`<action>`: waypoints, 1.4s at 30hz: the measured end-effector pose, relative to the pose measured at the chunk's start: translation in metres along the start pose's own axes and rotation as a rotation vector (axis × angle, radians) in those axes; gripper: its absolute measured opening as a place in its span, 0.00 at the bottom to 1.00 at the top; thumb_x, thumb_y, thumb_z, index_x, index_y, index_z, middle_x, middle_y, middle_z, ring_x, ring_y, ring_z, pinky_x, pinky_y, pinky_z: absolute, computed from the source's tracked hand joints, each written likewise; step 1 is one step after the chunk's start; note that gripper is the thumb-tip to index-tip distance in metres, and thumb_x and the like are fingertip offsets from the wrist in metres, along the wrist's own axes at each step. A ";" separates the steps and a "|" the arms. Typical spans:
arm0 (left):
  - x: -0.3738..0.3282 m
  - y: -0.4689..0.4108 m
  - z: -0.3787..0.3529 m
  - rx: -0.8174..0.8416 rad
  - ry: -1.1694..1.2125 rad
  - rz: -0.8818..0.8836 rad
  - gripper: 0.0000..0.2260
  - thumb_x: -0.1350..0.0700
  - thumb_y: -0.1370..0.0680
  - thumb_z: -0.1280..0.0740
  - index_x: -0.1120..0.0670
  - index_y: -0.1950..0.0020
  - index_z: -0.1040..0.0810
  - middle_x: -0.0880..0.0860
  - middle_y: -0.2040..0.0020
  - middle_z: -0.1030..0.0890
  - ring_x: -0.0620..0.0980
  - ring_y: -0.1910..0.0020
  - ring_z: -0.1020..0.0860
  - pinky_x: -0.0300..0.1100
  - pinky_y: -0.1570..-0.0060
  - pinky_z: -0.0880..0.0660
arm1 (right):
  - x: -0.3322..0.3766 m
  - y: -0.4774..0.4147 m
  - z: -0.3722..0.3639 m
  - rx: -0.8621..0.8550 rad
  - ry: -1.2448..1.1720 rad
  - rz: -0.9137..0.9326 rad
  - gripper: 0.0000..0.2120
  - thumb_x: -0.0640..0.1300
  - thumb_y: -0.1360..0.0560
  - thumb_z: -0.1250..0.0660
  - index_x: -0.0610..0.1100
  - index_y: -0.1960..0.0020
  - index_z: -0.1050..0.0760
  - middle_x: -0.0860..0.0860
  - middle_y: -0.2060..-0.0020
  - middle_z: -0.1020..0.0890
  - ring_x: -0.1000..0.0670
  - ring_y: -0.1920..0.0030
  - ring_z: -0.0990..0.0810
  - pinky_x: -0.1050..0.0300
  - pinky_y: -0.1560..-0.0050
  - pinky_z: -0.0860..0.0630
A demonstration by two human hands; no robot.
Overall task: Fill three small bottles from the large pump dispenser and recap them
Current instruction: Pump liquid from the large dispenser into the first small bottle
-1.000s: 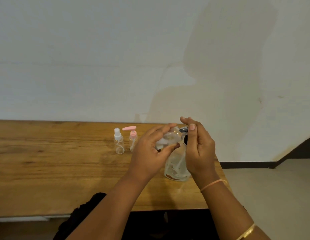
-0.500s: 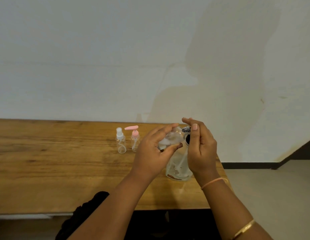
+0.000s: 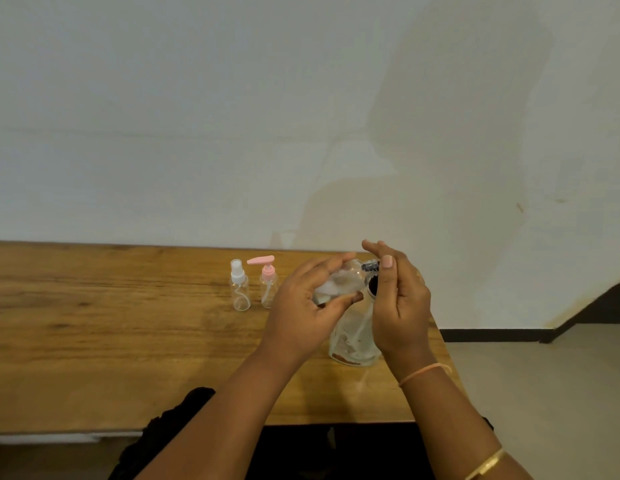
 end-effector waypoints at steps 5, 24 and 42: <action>-0.001 0.006 0.002 0.004 0.005 0.011 0.25 0.57 0.31 0.25 0.36 0.40 0.27 0.40 0.45 0.21 0.36 0.44 0.25 0.27 0.45 0.30 | 0.004 0.006 0.001 0.015 0.001 -0.008 0.14 0.54 0.21 0.50 0.61 0.43 0.28 0.66 0.45 0.23 0.58 0.35 0.28 0.36 0.35 0.34; -0.009 -0.004 0.006 -0.039 -0.017 -0.031 0.23 0.57 0.29 0.26 0.39 0.39 0.27 0.40 0.45 0.23 0.32 0.43 0.27 0.22 0.47 0.33 | 0.014 -0.008 -0.001 0.001 0.023 -0.041 0.13 0.56 0.23 0.50 0.65 0.46 0.29 0.70 0.47 0.25 0.59 0.34 0.29 0.39 0.33 0.34; -0.011 -0.004 0.005 -0.051 -0.059 -0.084 0.24 0.55 0.29 0.26 0.40 0.37 0.28 0.38 0.45 0.23 0.33 0.43 0.27 0.24 0.45 0.33 | 0.012 -0.007 -0.001 0.004 -0.033 -0.069 0.13 0.56 0.22 0.50 0.64 0.45 0.29 0.60 0.44 0.21 0.56 0.34 0.28 0.39 0.34 0.33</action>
Point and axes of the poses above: each hand's wrist, its own y-axis away from the middle knuckle, its own z-axis out of the back of the hand, x = y × z, the point moved 9 cm from there along -y, towards the middle knuckle
